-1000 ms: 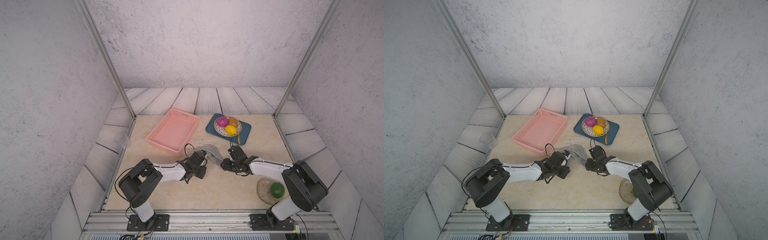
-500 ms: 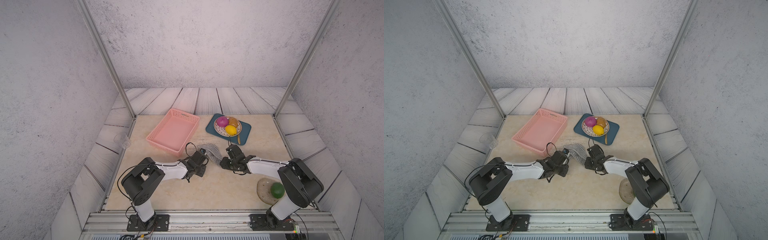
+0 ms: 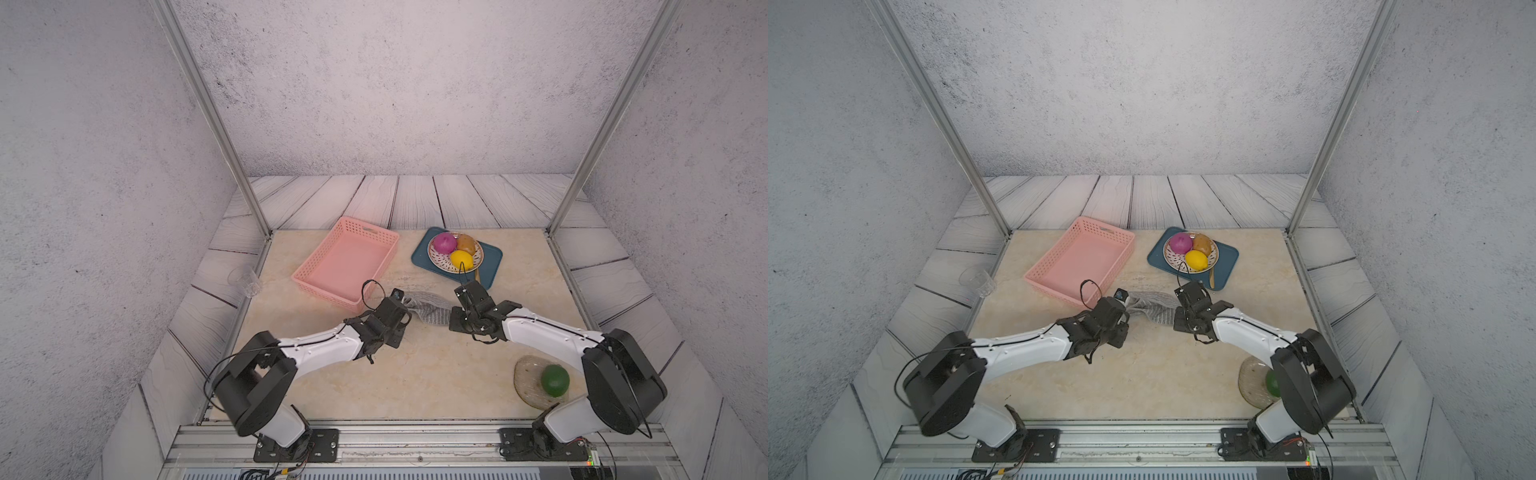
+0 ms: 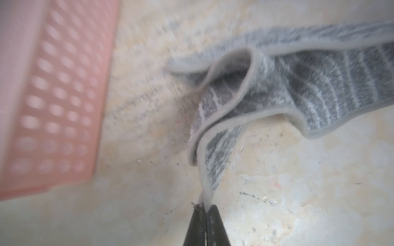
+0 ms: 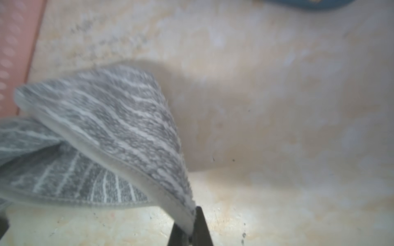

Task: Fold the square dishcloth
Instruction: Flatten out the cleaning item at the center of the board.

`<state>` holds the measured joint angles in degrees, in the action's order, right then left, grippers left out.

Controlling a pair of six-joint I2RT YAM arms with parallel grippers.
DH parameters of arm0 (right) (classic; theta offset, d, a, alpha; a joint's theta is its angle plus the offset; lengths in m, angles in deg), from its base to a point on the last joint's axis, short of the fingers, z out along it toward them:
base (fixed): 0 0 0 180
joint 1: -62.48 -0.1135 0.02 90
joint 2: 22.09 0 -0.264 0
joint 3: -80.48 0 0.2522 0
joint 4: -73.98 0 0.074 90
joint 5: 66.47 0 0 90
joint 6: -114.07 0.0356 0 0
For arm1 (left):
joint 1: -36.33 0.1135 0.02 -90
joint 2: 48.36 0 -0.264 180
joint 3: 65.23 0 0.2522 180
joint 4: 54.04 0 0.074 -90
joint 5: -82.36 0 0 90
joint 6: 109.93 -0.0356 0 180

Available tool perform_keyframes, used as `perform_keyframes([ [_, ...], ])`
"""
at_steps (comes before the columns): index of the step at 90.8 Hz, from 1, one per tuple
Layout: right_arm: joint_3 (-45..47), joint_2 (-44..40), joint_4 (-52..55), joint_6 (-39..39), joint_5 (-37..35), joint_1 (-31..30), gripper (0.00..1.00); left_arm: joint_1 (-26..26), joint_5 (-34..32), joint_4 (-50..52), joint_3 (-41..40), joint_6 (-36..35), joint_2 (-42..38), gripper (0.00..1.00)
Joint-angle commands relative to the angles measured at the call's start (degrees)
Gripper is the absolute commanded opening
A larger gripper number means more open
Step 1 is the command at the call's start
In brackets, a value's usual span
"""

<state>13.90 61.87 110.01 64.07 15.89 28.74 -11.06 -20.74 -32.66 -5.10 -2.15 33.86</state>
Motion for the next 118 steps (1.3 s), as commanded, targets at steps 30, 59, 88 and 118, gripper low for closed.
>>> perform_keyframes([
  [30,-15.7,-6.0,27.3,-7.2,-5.8,0.2,0.0,-0.1,-7.8,11.6,1.0,-4.7,-23.3,0.0],
  [59,-18.1,-12.3,31.9,-7.2,-2.9,0.3,0.0,-0.1,-7.2,12.9,1.6,-6.1,-32.1,0.0],
  [88,-20.9,-8.9,27.2,-6.7,-3.7,2.3,0.0,3.3,-5.2,5.9,3.6,-9.1,-25.7,0.0],
  [118,-31.6,2.9,23.4,-6.7,5.7,11.5,0.0,15.8,7.8,0.3,14.6,-11.3,-9.7,0.0],
])
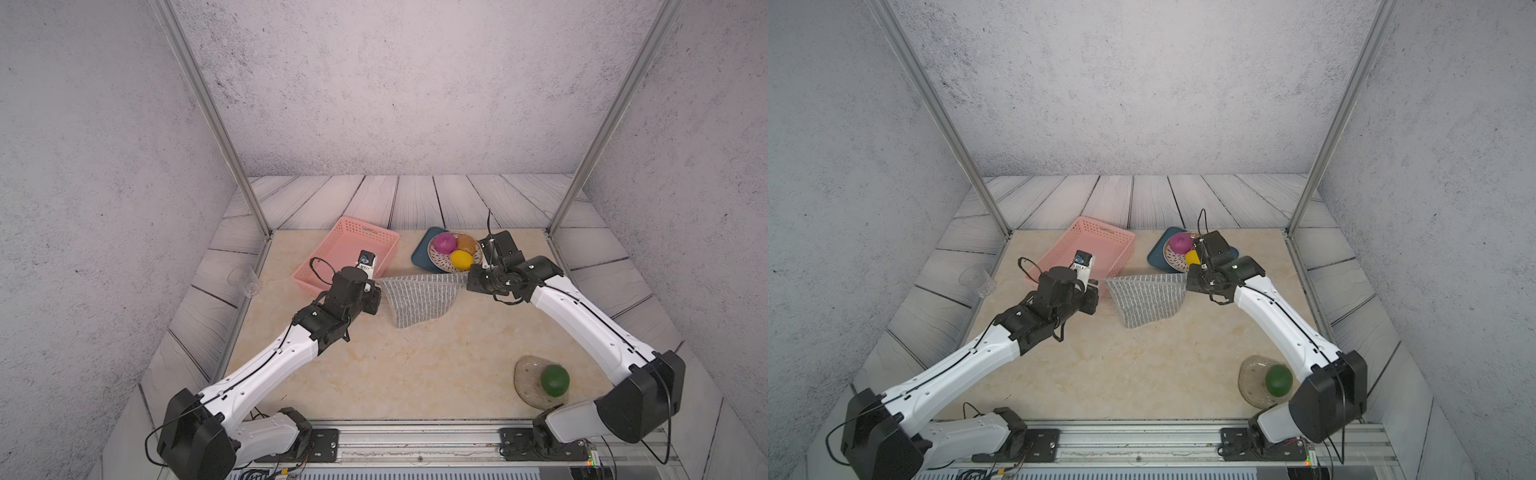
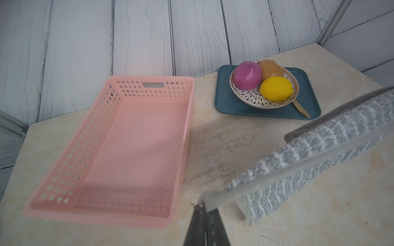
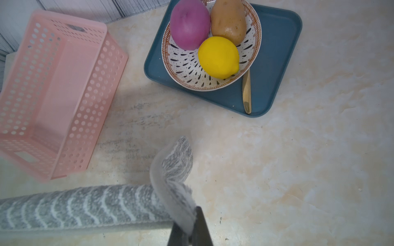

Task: Fold the square dishcloth
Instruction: Flatten out the cleaning item at the center of the board.

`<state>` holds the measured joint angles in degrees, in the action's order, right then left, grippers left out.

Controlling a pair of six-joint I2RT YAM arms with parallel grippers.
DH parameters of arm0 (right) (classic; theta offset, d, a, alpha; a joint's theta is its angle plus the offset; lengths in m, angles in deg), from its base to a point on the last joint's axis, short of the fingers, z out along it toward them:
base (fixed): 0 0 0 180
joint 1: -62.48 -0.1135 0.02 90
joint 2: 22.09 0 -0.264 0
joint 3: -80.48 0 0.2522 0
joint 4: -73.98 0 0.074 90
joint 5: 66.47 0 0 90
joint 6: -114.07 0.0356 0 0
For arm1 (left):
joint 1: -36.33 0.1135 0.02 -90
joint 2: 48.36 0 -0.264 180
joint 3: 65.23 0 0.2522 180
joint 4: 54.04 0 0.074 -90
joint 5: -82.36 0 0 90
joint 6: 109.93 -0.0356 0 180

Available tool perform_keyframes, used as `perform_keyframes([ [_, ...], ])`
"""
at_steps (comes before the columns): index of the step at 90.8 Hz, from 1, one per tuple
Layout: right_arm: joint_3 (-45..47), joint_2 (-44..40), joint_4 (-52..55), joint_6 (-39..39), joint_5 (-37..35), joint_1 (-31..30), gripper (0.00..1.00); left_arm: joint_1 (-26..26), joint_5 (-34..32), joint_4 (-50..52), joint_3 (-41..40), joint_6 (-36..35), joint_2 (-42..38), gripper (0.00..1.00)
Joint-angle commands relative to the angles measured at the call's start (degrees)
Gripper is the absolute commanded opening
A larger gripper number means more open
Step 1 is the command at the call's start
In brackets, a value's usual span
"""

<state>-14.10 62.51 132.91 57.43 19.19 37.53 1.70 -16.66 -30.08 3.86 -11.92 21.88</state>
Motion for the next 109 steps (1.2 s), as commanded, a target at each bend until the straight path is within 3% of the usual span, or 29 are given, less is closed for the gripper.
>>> perform_keyframes([
  [1,-3.9,2.6,0.7,0.0,2.8,2.9,0.0,3.3,4.0,-2.0,6.2,-1.6,2.7,0.0],
  [14,-2.7,2.5,1.1,0.9,3.9,3.7,0.0,4.0,6.2,-1.0,6.7,-1.6,3.9,0.0],
  [36,18.7,-3.6,-5.2,6.1,7.8,3.7,0.0,2.9,13.7,-1.3,-7.7,5.3,1.1,0.0],
  [50,33.2,-6.9,-12.2,11.0,11.1,3.3,0.06,-0.8,14.4,-2.7,-17.2,9.8,-0.6,0.0],
  [61,39.5,-8.3,-14.2,13.4,11.8,2.7,0.09,-5.3,14.1,-2.5,-20.9,11.5,-1.2,0.0],
  [65,41.0,-8.9,-14.3,14.1,11.6,2.3,0.12,-7.0,13.9,-1.6,-21.5,12.0,-1.2,0.08],
  [72,43.1,-10.5,-13.9,15.3,10.9,1.5,0.2,-9.3,14.3,0.3,-22.4,13.3,-1.3,0.33],
  [88,45.8,-15.1,-11.3,16.4,8.6,0.7,0.38,-10.7,16.0,4.3,-24.1,17.1,-5.3,0.61],
  [94,45.4,-16.8,-10.0,15.9,7.2,0.6,0.39,-10.8,15.5,6.1,-24.2,18.2,-8.0,0.67],
  [109,42.6,-20.2,-8.5,12.1,4.6,0.5,0.4,-10.7,8.3,11.1,-20.4,19.4,-12.4,0.71],
])
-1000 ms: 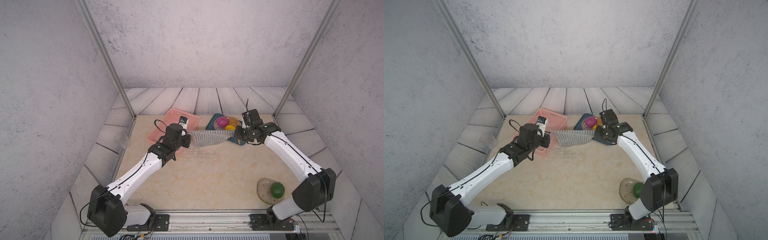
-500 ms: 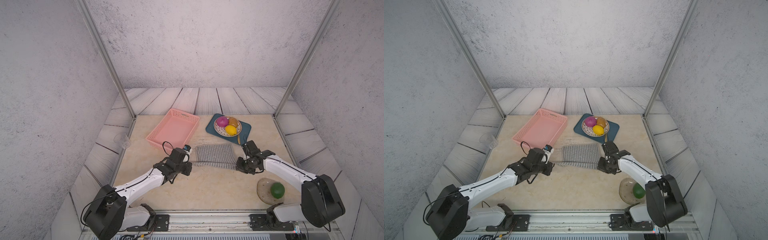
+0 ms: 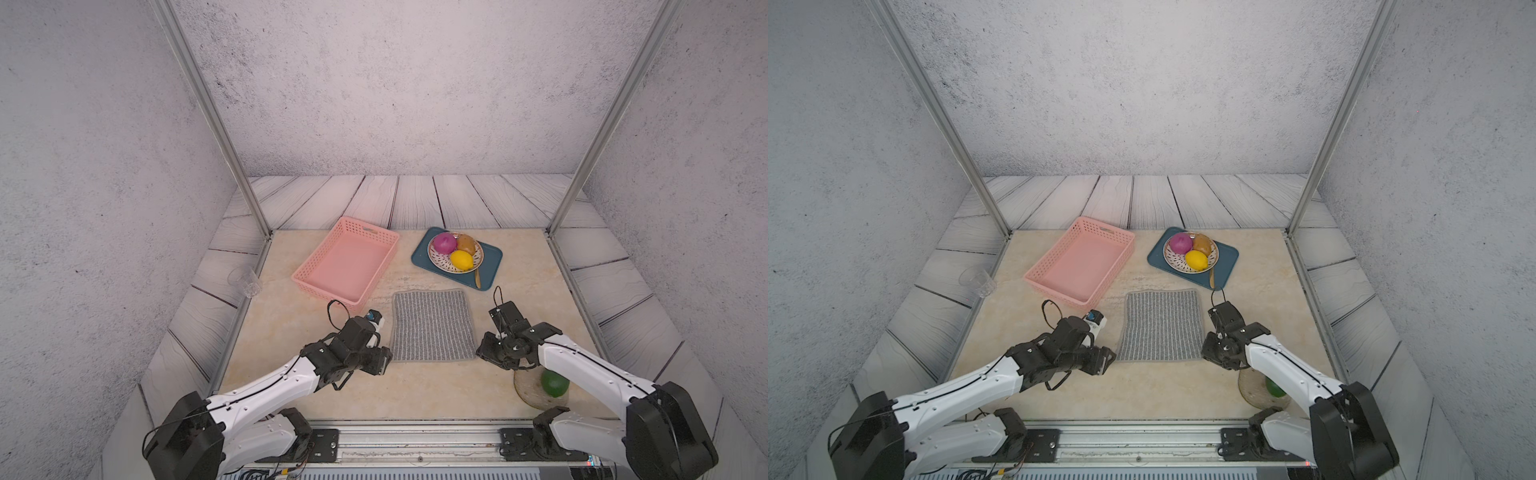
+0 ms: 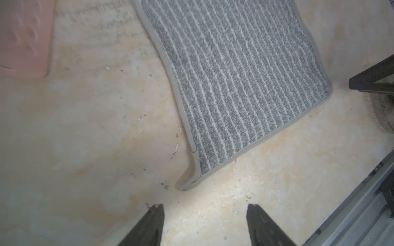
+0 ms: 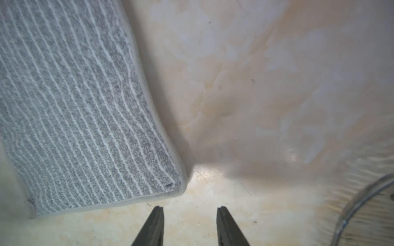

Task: Fold the square dishcloth
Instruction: Flatten out the cleaning item at the center of the board, then fold the cleaning item at the center of the board.

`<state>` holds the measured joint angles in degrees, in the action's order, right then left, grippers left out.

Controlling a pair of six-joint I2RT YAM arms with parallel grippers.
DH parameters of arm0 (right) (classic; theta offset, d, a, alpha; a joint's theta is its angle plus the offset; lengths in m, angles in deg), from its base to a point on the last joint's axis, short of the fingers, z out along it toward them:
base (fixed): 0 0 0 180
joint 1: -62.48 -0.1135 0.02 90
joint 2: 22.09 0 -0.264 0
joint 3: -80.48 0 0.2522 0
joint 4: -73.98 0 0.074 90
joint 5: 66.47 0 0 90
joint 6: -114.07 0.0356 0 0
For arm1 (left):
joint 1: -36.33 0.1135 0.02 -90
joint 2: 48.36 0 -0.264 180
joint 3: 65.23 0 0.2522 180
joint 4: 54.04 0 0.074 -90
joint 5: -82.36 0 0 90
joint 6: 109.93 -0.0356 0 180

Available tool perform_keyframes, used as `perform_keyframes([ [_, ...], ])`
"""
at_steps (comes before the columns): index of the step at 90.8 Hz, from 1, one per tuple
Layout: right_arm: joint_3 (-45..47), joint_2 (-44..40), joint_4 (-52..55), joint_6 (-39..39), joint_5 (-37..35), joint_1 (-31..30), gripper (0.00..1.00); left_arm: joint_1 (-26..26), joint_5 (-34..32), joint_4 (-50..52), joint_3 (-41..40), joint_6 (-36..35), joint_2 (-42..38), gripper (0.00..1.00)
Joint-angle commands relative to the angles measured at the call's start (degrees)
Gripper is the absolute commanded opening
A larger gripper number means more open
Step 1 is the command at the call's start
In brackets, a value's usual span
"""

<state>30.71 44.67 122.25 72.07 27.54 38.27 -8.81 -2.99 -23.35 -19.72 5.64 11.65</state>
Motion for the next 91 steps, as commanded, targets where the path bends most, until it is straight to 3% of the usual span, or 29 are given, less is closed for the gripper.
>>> perform_keyframes([
  [1,-2.4,-2.6,2.1,-3.0,-3.9,-0.2,0.4,-0.2,-6.1,4.5,3.5,1.9,-2.2,0.71],
  [11,-5.7,-3.6,2.3,-7.1,-5.5,-0.3,0.44,-0.1,-15.6,6.3,7.4,6.6,-2.0,0.89],
  [24,-10.3,-2.5,2.0,-12.0,-7.9,-0.2,0.48,1.6,-19.4,6.4,12.5,8.3,1.0,0.94],
  [31,-12.6,-1.1,1.7,-14.1,-9.6,-0.2,0.49,2.9,-18.6,5.5,15.4,7.5,3.7,1.0],
  [45,-17.6,3.7,0.1,-18.2,-12.2,0.2,0.5,7.4,-13.1,5.0,21.8,4.9,11.5,1.0],
  [56,-22.3,8.9,-1.2,-22.2,-10.1,1.0,0.51,11.3,-7.2,6.3,28.0,2.4,17.7,1.0],
  [75,-30.7,20.1,-0.7,-27.1,-3.3,4.7,0.51,14.1,-3.3,9.9,39.4,-4.3,29.4,1.0],
  [91,-36.4,29.5,1.0,-29.5,1.7,7.6,0.51,14.9,0.1,16.0,50.4,-10.2,40.7,0.92],
])
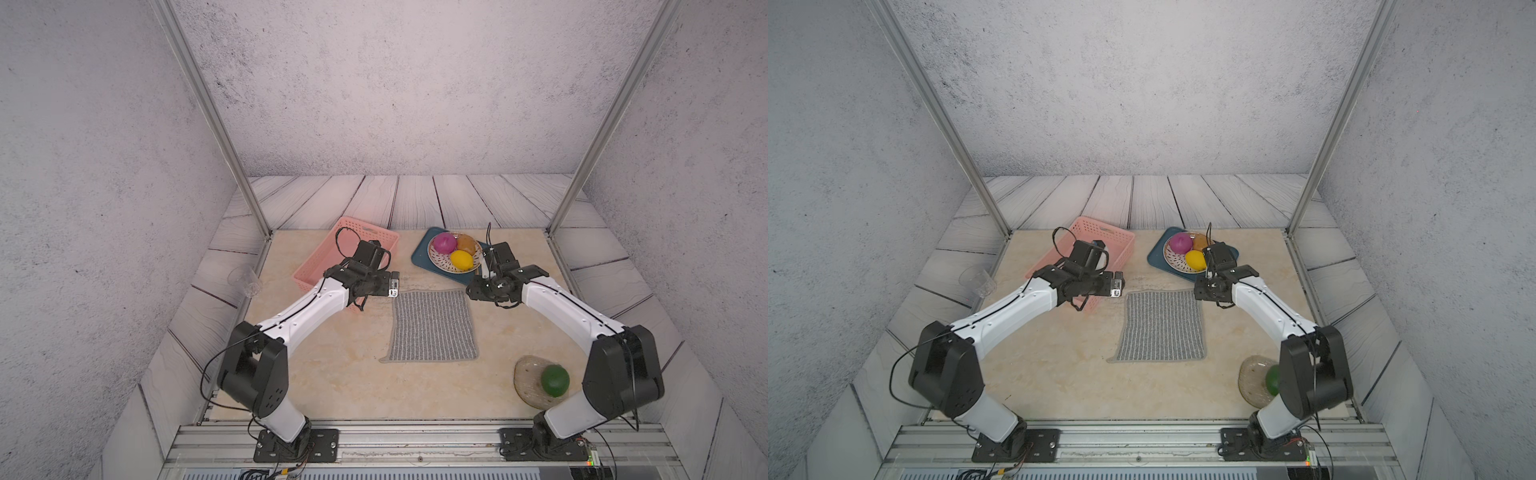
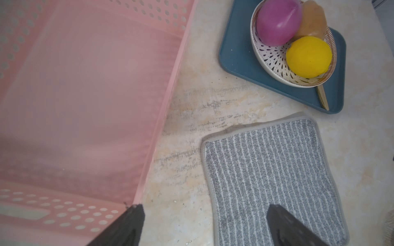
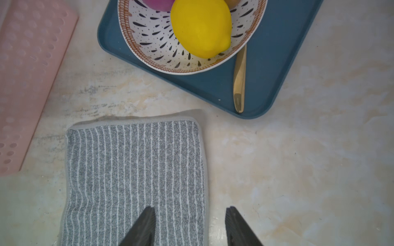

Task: Fold the square dishcloth
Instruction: Fold the cleaning item at the center of the board.

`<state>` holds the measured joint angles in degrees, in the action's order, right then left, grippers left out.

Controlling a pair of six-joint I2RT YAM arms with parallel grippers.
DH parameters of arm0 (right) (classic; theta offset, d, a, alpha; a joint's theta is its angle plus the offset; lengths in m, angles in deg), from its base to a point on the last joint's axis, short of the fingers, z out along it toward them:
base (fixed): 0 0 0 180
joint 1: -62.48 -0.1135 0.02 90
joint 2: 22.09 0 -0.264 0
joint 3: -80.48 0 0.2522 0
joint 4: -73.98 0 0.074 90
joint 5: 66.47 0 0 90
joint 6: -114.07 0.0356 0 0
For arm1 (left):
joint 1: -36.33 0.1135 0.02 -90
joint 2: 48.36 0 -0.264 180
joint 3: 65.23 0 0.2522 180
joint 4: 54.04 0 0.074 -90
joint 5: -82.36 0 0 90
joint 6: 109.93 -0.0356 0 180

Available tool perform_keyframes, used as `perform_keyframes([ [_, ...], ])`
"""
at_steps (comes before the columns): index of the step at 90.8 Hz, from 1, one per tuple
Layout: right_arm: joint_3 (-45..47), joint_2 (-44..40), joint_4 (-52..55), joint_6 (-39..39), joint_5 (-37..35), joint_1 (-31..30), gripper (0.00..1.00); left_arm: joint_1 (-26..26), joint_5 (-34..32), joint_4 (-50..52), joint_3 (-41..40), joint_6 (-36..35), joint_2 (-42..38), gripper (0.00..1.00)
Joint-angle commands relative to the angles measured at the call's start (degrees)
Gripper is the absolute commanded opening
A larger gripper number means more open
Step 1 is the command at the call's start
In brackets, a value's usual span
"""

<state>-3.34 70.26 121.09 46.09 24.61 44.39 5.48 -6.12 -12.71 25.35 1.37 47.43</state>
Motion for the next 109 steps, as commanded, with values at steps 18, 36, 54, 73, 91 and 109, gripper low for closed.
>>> perform_keyframes([
  [18,-6.7,10.7,3.5,-5.8,6.3,2.8,0.48,1.0,3.4,7.8,12.7,-10.8,14.9,0.79],
  [36,-9.4,14.1,3.9,-7.1,8.1,3.1,0.46,1.2,2.7,10.7,18.9,-14.2,22.3,0.73],
  [54,-11.4,16.7,4.7,-8.2,8.9,3.2,0.44,1.2,2.9,13.2,22.6,-16.8,27.4,0.73],
  [73,-12.9,17.7,5.8,-9.1,7.8,3.2,0.44,1.2,4.0,13.5,23.6,-19.5,29.7,0.71],
  [91,-14.7,18.9,6.2,-9.5,8.3,3.2,0.44,1.2,3.0,14.9,25.8,-20.5,31.7,0.68],
  [109,-16.9,21.0,7.0,-9.8,8.1,3.2,0.43,1.1,5.2,15.1,26.2,-21.1,32.6,0.61],
])
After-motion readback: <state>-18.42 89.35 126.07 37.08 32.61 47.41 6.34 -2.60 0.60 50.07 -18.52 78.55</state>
